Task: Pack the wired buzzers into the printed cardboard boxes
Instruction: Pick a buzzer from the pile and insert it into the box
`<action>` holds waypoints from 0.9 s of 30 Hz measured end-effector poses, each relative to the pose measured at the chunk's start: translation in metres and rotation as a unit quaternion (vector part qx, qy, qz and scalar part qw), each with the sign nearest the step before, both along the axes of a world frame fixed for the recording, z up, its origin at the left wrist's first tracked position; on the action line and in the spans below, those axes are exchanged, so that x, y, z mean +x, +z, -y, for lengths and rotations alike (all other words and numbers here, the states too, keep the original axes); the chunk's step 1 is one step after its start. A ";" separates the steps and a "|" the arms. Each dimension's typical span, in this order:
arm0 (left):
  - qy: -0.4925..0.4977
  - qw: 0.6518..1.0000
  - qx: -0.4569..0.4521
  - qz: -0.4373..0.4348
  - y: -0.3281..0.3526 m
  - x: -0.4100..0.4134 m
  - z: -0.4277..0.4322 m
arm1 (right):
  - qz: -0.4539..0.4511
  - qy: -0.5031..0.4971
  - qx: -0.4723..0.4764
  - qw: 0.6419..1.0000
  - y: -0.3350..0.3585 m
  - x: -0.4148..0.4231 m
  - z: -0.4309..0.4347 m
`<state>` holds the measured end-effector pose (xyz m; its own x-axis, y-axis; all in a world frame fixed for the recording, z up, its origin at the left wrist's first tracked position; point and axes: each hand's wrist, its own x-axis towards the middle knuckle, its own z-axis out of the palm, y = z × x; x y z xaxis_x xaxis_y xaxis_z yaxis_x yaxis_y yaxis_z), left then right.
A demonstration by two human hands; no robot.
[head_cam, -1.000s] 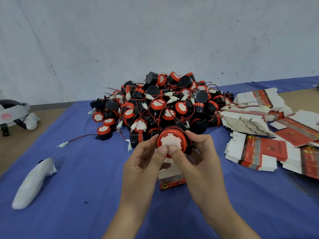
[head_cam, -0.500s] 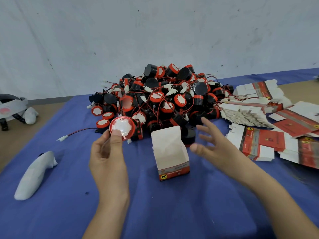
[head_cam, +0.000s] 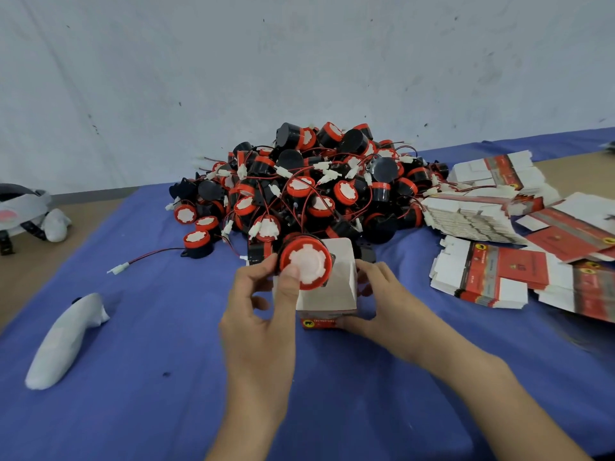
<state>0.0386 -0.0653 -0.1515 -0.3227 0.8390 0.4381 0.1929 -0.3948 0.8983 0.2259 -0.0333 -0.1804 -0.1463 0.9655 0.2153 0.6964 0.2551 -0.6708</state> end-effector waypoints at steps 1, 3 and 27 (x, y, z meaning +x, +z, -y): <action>-0.006 1.000 -0.003 -0.014 -0.002 0.001 0.001 | -0.017 -0.009 0.019 1.000 0.002 -0.002 0.001; -0.017 0.999 -0.014 -0.040 -0.005 0.004 0.002 | -0.043 -0.022 0.059 0.997 0.005 -0.007 0.002; -0.028 0.924 -0.163 -0.344 -0.022 -0.010 -0.018 | 0.095 -0.053 0.201 0.974 -0.009 -0.049 0.015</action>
<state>0.0291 -0.0473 -0.1739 -0.0144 0.9694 0.2451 0.7503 -0.1516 0.6435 0.1772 -0.0485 -0.1895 -0.1245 0.8205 0.5580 0.8343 0.3909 -0.3887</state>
